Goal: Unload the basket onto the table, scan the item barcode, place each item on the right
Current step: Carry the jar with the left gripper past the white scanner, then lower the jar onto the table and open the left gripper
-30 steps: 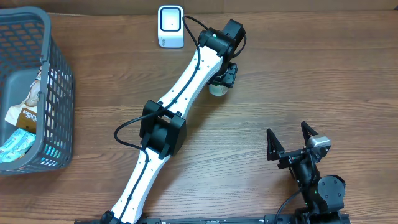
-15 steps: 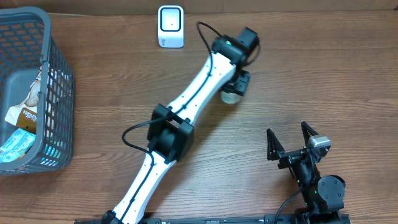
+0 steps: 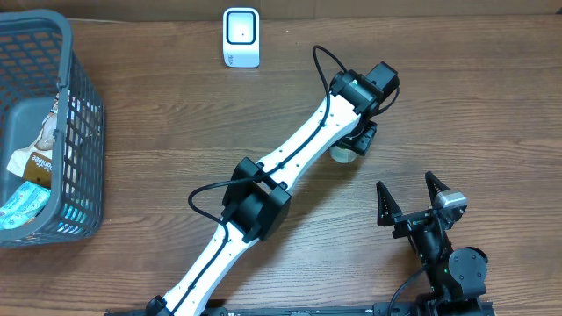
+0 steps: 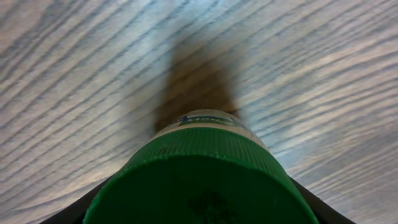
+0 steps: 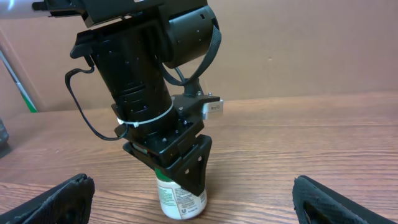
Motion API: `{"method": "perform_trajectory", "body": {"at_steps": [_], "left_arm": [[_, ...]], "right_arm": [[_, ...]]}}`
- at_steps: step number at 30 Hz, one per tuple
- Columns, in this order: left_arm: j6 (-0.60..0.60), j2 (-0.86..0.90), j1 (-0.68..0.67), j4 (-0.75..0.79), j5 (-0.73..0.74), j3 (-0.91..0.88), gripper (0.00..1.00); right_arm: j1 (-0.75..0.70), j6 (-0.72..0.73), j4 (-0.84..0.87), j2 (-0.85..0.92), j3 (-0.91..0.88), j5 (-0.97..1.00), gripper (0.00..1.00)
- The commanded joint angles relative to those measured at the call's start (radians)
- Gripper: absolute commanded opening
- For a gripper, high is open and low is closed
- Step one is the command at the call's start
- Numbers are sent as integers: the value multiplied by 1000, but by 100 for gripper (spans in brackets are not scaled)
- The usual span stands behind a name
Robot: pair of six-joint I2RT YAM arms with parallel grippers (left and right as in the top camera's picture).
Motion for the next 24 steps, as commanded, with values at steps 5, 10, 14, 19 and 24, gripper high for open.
{"method": "perform_trajectory", "body": {"at_steps": [5, 10, 14, 19, 24], "left_arm": [[-21, 15, 4, -2, -25, -7, 47], [-18, 15, 4, -19, -10, -7, 59], [3, 15, 4, -39, 21, -7, 62], [3, 15, 4, -66, 55, -7, 68], [3, 15, 4, -87, 60, -7, 79]], "right_arm": [[4, 0, 4, -12, -11, 9, 100], [4, 0, 4, -12, -11, 9, 100], [4, 0, 4, -12, -11, 9, 100], [4, 0, 4, -12, -11, 9, 100], [4, 0, 4, -12, -11, 9, 100]]}}
